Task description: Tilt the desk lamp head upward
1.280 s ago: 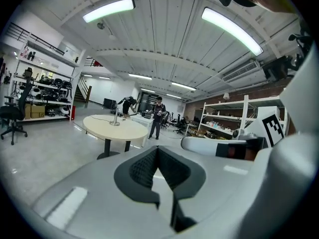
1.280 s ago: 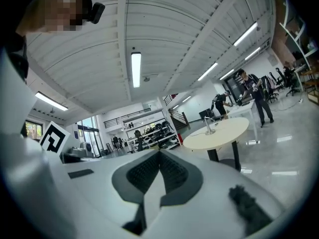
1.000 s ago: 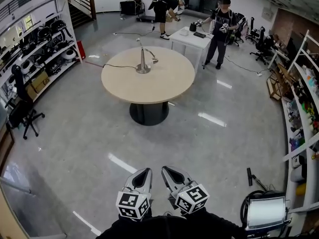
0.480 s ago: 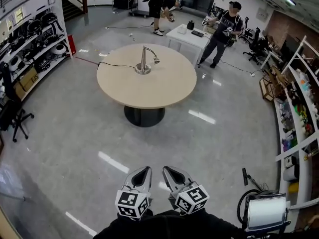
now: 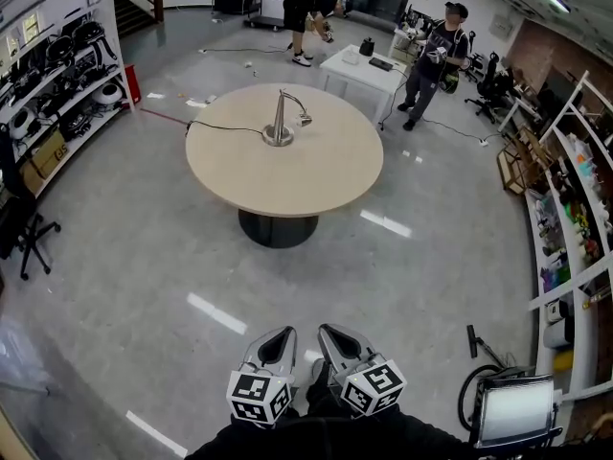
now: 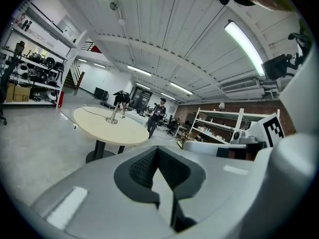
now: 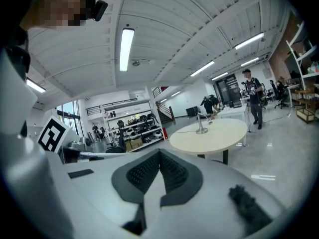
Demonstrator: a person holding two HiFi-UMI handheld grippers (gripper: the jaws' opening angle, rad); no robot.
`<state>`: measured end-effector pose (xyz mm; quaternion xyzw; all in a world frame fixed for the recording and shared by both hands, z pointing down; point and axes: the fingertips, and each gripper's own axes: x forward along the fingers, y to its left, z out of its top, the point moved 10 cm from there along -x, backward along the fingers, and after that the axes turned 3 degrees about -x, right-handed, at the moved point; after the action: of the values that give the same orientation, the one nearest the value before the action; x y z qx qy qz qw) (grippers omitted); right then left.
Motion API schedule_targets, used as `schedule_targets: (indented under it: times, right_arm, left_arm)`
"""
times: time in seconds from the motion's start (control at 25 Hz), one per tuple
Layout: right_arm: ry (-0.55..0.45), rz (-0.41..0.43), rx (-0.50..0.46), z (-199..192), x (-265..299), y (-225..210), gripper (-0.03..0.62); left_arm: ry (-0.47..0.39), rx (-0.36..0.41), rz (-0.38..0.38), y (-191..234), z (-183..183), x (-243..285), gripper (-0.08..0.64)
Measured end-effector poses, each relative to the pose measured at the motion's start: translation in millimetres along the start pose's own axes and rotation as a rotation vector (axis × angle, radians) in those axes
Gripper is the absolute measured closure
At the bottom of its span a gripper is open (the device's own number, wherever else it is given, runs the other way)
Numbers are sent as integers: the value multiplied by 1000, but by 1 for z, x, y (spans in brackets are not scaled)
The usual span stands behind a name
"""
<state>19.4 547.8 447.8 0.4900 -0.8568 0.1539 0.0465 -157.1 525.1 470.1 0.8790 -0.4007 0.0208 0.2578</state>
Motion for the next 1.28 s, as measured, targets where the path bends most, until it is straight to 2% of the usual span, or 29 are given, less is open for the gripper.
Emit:
schedule_targets:
  times: [0.2,0.48,0.8,1.04,1.28]
  right_arm:
    - [3,16,18,5,21,-19,594]
    - [-43,71,17,35,66,-66,594]
    - [-88,110,45,72,97,-151,594]
    - [-103,127,94,92,108,-233,594]
    - [-114,118,100,96,108,-230,594]
  left_arm:
    - [17,9,6,8,7,21,554]
    - [-10,63,60,20,42,70,554]
    - [-22,125,92,9,79,151,554]
    - [-6,156,105,-13,94,228,554]
    - [4,152,117,-9,96,222,554]
